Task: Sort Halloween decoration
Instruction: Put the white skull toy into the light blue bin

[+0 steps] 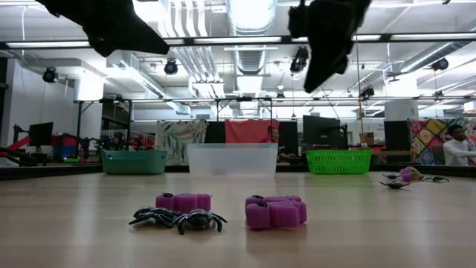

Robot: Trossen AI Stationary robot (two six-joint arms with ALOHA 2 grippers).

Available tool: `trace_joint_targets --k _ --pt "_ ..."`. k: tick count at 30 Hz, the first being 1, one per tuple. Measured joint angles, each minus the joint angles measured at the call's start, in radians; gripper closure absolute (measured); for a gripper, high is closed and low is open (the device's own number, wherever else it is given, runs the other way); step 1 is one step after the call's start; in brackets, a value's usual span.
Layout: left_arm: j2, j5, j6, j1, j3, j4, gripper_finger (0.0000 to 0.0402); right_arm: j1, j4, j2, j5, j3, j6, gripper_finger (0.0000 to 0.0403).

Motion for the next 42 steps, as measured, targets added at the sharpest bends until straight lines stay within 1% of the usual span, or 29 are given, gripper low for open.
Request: trace_joint_targets --k 4,7,13,16,22,24,27,33,36,39,42 --pt "0.000 0.000 -0.003 0.000 0.000 0.022 0.0402 0.040 0.000 -0.034 0.000 -0.072 0.038 0.0321" --pt "0.000 0.000 -0.003 0.000 0.000 0.030 0.0402 0.062 -0.013 -0.052 -0.001 -0.124 0.101 0.0321" --pt "0.000 -0.001 -0.001 0.000 0.000 0.031 0.0402 0.073 -0.194 -0.063 0.001 -0.197 0.279 0.0321" --pt "0.000 -0.001 0.004 0.000 0.000 0.032 0.0402 0.056 -0.252 -0.063 0.026 -0.235 0.348 0.0321" --pt "0.004 -0.002 0.005 0.000 0.000 0.033 0.0402 -0.025 -0.250 -0.061 0.042 -0.317 0.479 0.0321" --pt "0.010 -0.003 0.005 0.000 0.000 0.033 0.0402 -0.049 -0.250 -0.061 0.066 -0.338 0.519 0.0320" --pt "0.022 -0.005 0.012 0.000 0.000 0.033 0.0402 -0.075 -0.249 -0.059 0.080 -0.353 0.542 0.0311" --pt "0.063 -0.006 0.053 0.003 0.001 0.037 0.0402 -0.095 -0.223 -0.043 0.084 -0.354 0.543 0.0281" --pt "0.087 -0.025 0.066 0.005 0.009 0.036 0.0402 -0.101 -0.229 -0.030 0.093 -0.356 0.564 0.0269" --pt "0.110 -0.046 0.098 0.007 0.026 0.038 0.0402 -0.114 -0.232 -0.025 0.115 -0.371 0.579 0.0262" --pt "0.135 -0.055 0.142 0.008 0.049 0.035 0.0402 -0.133 -0.231 -0.025 0.115 -0.399 0.592 0.0259"
